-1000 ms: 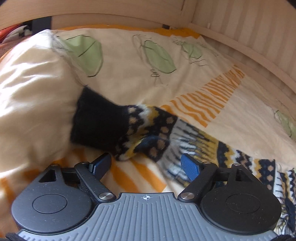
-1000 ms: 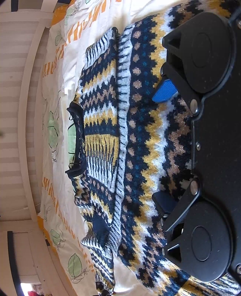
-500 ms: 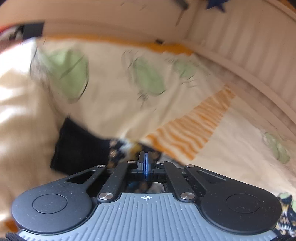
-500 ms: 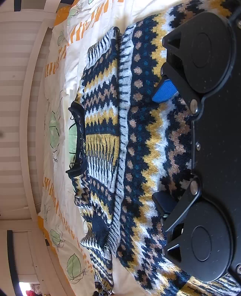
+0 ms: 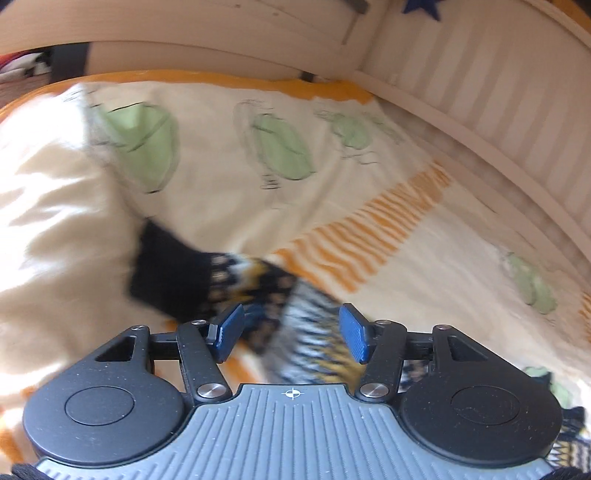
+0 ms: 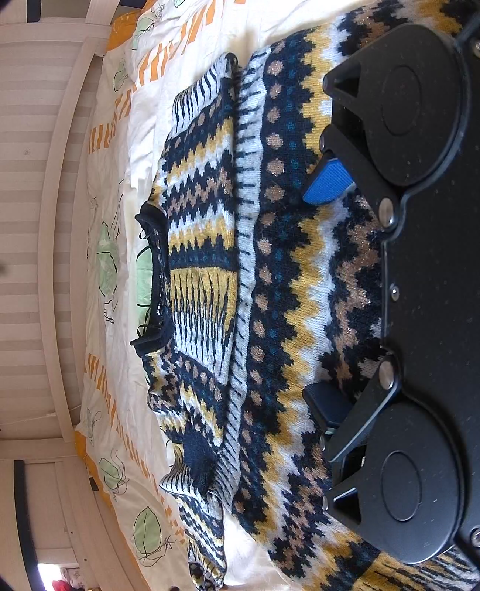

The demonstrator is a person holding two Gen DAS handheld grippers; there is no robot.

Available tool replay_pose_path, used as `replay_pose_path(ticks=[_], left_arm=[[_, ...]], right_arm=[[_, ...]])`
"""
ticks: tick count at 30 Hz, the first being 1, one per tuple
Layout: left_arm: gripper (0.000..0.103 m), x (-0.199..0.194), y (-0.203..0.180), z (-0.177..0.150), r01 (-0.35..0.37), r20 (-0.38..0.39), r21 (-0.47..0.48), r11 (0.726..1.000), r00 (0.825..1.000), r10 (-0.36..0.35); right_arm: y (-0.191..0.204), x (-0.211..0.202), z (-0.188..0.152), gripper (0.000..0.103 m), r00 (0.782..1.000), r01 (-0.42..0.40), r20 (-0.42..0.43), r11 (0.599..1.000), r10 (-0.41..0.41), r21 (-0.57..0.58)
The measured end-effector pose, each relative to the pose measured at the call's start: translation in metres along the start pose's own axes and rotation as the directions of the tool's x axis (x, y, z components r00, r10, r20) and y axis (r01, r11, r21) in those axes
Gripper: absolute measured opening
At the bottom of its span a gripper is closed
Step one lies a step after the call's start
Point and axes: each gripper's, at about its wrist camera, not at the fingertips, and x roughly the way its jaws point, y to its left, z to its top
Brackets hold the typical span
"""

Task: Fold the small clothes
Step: 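Grasp the navy cuff with the left tool and lift it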

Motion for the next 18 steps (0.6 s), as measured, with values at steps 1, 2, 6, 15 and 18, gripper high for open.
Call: replay_pose_path(ticks=[1, 2, 6, 15, 18], left_arm=[[0.062, 0.002, 0.005, -0.003, -0.013, -0.013, 0.001, 1.000, 1.000, 0.013], [0.064, 0.005, 0.010, -0.007, -0.021, -0.029, 0.000, 1.000, 0.999, 0.021], [0.067, 0.018, 0.027, -0.020, -0.024, -0.055, -0.016, 1.000, 0.998, 0.023], [0.069, 0.051, 0.029, -0.019, 0.023, -0.019, -0.078, 0.997, 1.000, -0.024], [0.069, 0.058, 0.033, -0.014, 0.036, 0.009, -0.141, 0.989, 0.999, -0.035]], right_arm=[[0.000, 0.000, 0.000, 0.103, 1.000, 0.000, 0.001, 1.000, 0.000, 0.000], [0.000, 0.000, 0.000, 0.103, 1.000, 0.000, 0.000, 1.000, 0.000, 0.000], [0.000, 0.000, 0.000, 0.103, 1.000, 0.001, -0.001, 1.000, -0.001, -0.001], [0.002, 0.001, 0.000, 0.103, 1.000, 0.007, 0.000, 1.000, -0.007, -0.012], [0.002, 0.001, 0.000, 0.103, 1.000, 0.007, 0.000, 1.000, -0.007, -0.012]])
